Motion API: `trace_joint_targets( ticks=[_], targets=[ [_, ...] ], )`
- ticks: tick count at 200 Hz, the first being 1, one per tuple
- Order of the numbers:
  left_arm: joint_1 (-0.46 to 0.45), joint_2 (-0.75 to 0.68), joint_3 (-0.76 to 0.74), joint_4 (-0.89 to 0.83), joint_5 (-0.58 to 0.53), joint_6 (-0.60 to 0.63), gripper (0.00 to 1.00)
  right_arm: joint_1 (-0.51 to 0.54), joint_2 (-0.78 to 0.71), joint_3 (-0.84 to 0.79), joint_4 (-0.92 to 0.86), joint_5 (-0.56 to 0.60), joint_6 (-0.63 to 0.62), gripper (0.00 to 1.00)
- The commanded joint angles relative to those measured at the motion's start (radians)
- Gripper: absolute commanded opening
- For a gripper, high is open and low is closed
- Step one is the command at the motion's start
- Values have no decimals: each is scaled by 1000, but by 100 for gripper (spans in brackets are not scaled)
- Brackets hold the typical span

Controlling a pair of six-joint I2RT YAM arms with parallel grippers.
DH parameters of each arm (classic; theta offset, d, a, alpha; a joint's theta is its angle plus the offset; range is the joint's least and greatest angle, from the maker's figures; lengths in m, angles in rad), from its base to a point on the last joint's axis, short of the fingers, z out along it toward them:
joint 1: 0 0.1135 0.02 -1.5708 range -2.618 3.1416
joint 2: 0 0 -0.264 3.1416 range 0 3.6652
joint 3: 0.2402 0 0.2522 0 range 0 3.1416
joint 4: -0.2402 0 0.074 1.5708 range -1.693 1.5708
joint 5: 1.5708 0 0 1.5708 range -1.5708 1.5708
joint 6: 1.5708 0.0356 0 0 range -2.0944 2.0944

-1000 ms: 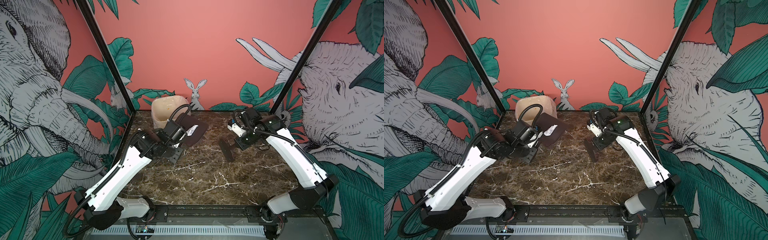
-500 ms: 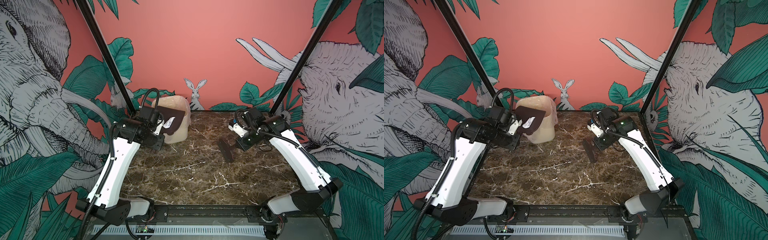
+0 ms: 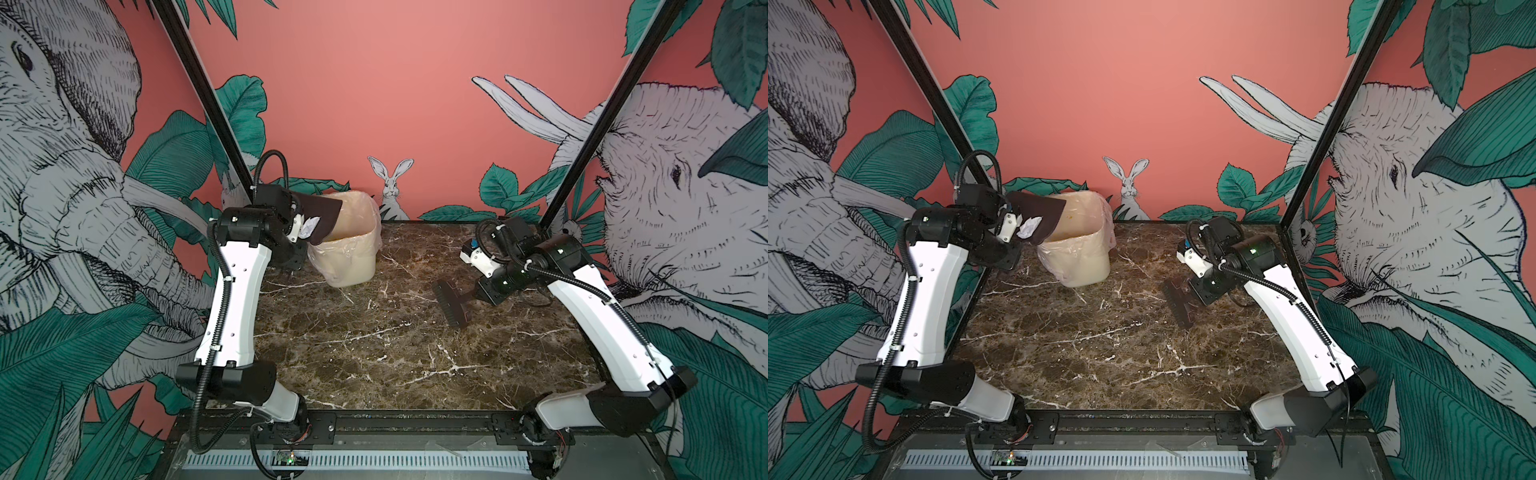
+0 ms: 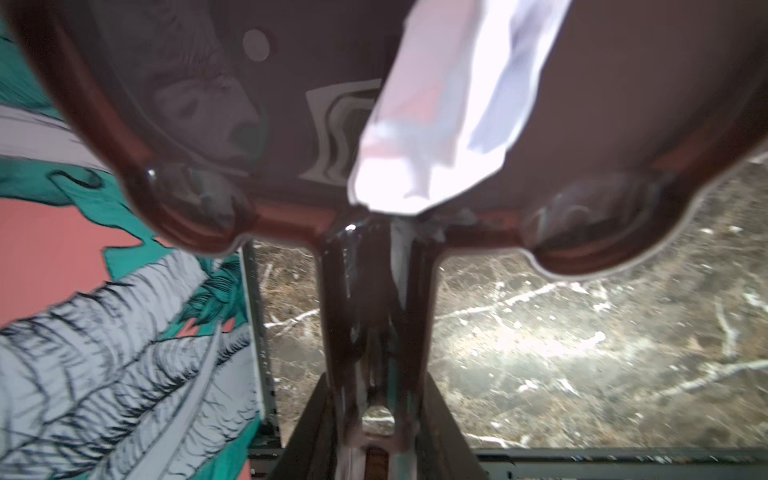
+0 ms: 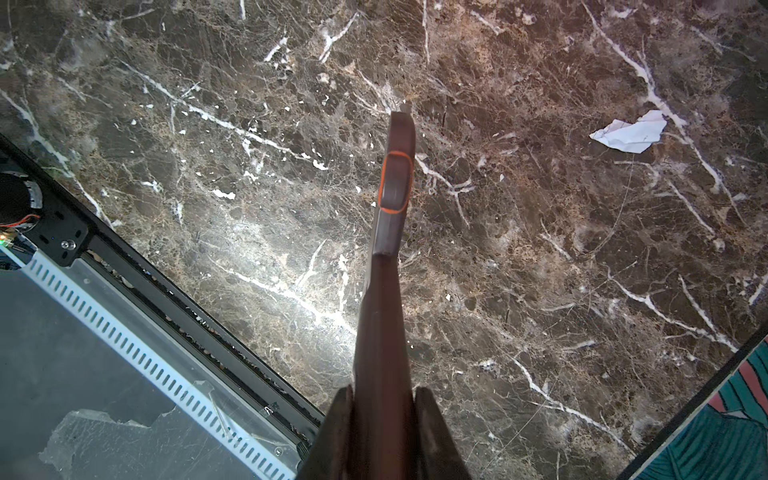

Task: Sweep away the paper scraps from the table
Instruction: 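Tip the dustpan over the cream bin with the left gripper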

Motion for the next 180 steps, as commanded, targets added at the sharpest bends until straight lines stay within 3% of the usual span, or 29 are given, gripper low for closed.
trace_joint_targets(
  ticks=[1, 59, 139, 180],
  targets=[
    [7, 43, 70, -26, -100, 48, 0, -5, -31, -13, -17, -32, -4, 0],
    [-15, 172, 207, -28, -241, 86, 0, -5, -40, -10, -57, -34, -1, 0],
    [-124, 238, 212, 12, -479, 186, 0, -3, -5, 31, -72, -56, 5, 0],
    [-145, 223, 147, 50, -546, 253, 0, -3, 2, 44, -87, -58, 2, 0]
  ],
)
